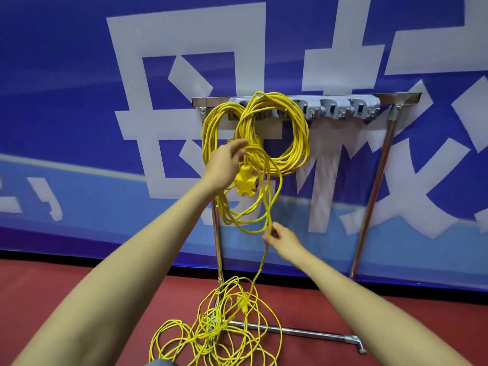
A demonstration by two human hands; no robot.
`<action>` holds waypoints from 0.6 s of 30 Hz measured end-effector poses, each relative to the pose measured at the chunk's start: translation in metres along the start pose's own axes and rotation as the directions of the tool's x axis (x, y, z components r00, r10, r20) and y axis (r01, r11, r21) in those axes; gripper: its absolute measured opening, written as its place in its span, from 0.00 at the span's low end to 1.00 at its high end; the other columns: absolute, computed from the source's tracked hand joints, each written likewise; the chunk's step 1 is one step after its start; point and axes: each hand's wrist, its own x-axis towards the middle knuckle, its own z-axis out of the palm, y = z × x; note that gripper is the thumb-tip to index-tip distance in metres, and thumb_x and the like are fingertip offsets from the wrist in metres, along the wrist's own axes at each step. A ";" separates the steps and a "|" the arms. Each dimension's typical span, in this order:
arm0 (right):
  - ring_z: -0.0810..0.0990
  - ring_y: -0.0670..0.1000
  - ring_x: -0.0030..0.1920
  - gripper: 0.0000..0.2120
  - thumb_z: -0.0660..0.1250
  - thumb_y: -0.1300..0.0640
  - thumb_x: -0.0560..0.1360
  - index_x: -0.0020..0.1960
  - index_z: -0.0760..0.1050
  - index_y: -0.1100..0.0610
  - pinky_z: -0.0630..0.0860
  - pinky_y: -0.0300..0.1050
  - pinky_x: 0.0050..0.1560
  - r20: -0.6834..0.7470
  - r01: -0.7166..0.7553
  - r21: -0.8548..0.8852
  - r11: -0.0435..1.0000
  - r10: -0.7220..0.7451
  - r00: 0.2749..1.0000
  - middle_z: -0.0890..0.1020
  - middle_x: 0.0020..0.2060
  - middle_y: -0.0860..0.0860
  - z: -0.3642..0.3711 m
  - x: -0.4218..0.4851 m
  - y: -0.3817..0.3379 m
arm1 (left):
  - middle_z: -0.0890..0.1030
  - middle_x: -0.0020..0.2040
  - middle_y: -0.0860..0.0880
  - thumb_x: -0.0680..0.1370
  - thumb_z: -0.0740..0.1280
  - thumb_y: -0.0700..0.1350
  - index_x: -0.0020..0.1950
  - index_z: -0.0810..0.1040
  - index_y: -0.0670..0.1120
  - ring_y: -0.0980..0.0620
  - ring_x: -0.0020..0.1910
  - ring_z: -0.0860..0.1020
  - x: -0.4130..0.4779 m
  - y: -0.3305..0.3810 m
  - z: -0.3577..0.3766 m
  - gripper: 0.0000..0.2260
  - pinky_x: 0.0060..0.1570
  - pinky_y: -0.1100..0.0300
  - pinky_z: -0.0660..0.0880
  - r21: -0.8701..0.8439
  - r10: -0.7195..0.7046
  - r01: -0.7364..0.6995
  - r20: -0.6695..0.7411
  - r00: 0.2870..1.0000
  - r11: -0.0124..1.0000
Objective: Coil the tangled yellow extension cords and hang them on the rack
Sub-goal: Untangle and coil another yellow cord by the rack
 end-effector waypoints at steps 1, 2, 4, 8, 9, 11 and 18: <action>0.74 0.47 0.37 0.13 0.64 0.65 0.77 0.38 0.67 0.52 0.70 0.41 0.45 0.041 -0.029 0.017 0.999 0.028 0.999 0.76 0.35 0.51 0.006 -0.003 0.006 | 0.79 0.55 0.48 0.84 0.57 0.41 0.69 0.73 0.46 0.52 0.51 0.77 -0.001 -0.002 -0.001 0.15 0.40 0.70 0.72 -0.014 -0.010 0.010 -0.013 1.000 1.000; 0.76 0.44 0.35 0.13 0.63 0.65 0.78 0.39 0.66 0.52 0.71 0.38 0.42 0.062 -0.067 0.065 0.996 0.063 0.996 0.77 0.35 0.52 0.009 -0.005 0.009 | 0.78 0.56 0.48 0.84 0.57 0.41 0.70 0.73 0.46 0.52 0.52 0.77 -0.003 -0.004 -0.002 0.15 0.40 0.73 0.72 -0.027 -0.022 0.021 -0.023 0.999 0.999; 0.77 0.43 0.30 0.11 0.60 0.63 0.80 0.40 0.64 0.53 0.72 0.33 0.33 0.041 -0.179 0.200 0.963 0.175 0.984 0.78 0.34 0.53 0.006 -0.006 0.010 | 0.78 0.54 0.49 0.84 0.57 0.40 0.70 0.72 0.46 0.55 0.50 0.79 -0.011 -0.011 -0.006 0.15 0.39 0.73 0.71 -0.044 -0.030 0.029 -0.017 0.999 0.999; 0.75 0.47 0.22 0.10 0.61 0.62 0.79 0.40 0.65 0.55 0.75 0.46 0.32 -0.196 -0.134 0.348 0.928 0.212 0.957 0.75 0.29 0.56 -0.041 0.009 -0.005 | 0.77 0.47 0.49 0.82 0.57 0.35 0.61 0.75 0.48 0.62 0.35 0.74 -0.033 -0.040 -0.009 0.14 0.32 0.74 0.67 0.066 -0.034 0.029 0.069 0.997 0.997; 0.74 0.45 0.21 0.10 0.62 0.61 0.79 0.40 0.67 0.55 0.73 0.45 0.32 -0.281 -0.071 0.318 0.945 0.166 0.945 0.74 0.28 0.56 -0.057 0.013 -0.018 | 0.77 0.47 0.50 0.82 0.57 0.34 0.57 0.77 0.48 0.61 0.37 0.75 -0.039 -0.049 -0.006 0.13 0.33 0.73 0.67 0.111 -0.045 0.033 0.102 0.994 0.993; 0.71 0.45 0.24 0.08 0.64 0.57 0.78 0.39 0.72 0.53 0.69 0.43 0.32 -0.418 0.065 0.193 0.979 0.022 0.908 0.73 0.27 0.52 -0.086 0.020 -0.051 | 0.79 0.49 0.49 0.80 0.57 0.32 0.52 0.78 0.49 0.52 0.45 0.77 -0.051 -0.066 0.005 0.15 0.41 0.65 0.70 0.191 -0.086 0.055 0.155 0.984 0.980; 0.71 0.44 0.22 0.07 0.64 0.56 0.78 0.45 0.73 0.58 0.69 0.34 0.23 -0.163 0.037 0.165 0.986 -0.010 0.987 0.74 0.28 0.52 -0.089 0.014 -0.124 | 0.71 0.34 0.49 0.77 0.58 0.36 0.51 0.82 0.48 0.46 0.33 0.75 -0.077 -0.058 0.074 0.14 0.35 0.54 0.68 0.195 -0.204 0.153 0.273 0.940 0.969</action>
